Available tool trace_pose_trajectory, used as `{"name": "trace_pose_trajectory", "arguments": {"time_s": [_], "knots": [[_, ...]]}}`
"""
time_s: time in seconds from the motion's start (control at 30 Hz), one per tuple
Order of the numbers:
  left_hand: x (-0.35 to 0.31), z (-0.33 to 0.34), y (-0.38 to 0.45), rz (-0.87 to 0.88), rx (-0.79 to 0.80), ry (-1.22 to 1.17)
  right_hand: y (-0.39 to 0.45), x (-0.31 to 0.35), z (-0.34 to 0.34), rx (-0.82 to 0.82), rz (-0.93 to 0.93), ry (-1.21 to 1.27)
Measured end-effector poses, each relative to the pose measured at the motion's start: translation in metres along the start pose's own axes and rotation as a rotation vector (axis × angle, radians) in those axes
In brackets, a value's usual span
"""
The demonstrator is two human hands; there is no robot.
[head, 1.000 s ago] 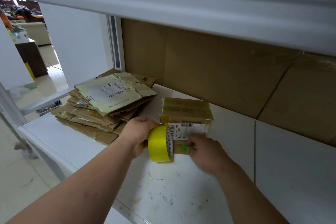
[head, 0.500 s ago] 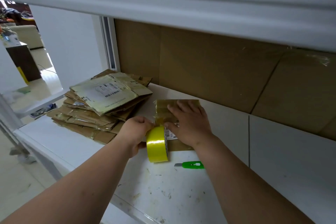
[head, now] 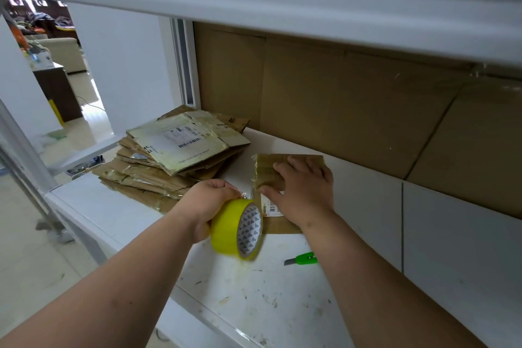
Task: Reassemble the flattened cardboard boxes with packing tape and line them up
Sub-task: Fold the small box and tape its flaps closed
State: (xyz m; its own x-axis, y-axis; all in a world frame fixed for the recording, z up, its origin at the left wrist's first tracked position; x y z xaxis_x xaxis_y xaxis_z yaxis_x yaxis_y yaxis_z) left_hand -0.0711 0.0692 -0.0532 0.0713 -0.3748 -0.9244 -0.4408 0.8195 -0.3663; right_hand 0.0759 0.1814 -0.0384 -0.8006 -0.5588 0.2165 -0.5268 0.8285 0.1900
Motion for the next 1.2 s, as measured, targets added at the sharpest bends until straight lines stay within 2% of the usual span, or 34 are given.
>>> {"name": "trace_pose_trajectory", "arguments": {"time_s": [0.23, 0.43, 0.5, 0.53, 0.63, 0.67, 0.7, 0.8, 0.83, 1.0, 1.2], "knots": [[-0.012, 0.014, -0.002, 0.116, 0.097, 0.072, 0.002, -0.002, 0.000, 0.022, -0.013, 0.019], [-0.013, 0.016, -0.001, 0.154, 0.051, 0.113, 0.005, 0.001, -0.002, 0.073, -0.023, 0.035], [-0.016, 0.015, 0.000, 0.177, 0.020, 0.097, 0.003, -0.003, -0.009, 0.065, -0.032, 0.162], [-0.018, 0.016, 0.001, 0.192, 0.010, 0.085, 0.000, -0.004, -0.013, 0.021, -0.031, 0.258], [-0.024, 0.020, 0.001, 0.237, -0.007, 0.043, -0.017, -0.002, -0.027, -0.311, -0.051, 0.453], [-0.026, 0.022, 0.001, 0.247, -0.009, 0.029, -0.024, -0.002, -0.028, -0.360, -0.030, 0.504], [-0.027, 0.023, 0.001, 0.257, -0.014, 0.015, -0.029, 0.000, -0.024, -0.323, -0.012, 0.586], [-0.032, 0.028, 0.000, 0.286, -0.024, -0.012, -0.043, 0.002, -0.006, -0.014, 0.054, 0.871], [-0.033, 0.029, 0.000, 0.299, -0.032, -0.011, -0.046, 0.001, -0.002, 0.034, 0.079, 0.929], [-0.034, 0.040, -0.008, 0.369, -0.057, 0.046, -0.050, -0.006, -0.005, -0.047, 0.093, 0.875], [-0.020, 0.045, -0.016, 0.409, -0.133, -0.027, -0.049, -0.014, -0.004, 0.025, 0.057, 0.685]]}}
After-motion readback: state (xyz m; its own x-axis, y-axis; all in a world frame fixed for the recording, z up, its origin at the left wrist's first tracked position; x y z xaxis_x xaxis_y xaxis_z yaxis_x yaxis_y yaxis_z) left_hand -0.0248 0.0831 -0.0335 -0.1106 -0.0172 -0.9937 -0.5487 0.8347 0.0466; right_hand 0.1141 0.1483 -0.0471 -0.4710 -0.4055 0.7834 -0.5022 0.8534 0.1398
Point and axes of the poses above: each hand's wrist, its own y-axis towards the middle knuckle, its own z-axis out of the palm, x = y × z, the point moved 5 cm from there along y, towards the middle knuckle, and after that the axes turned 5 degrees about y, right-handed, at the moved point
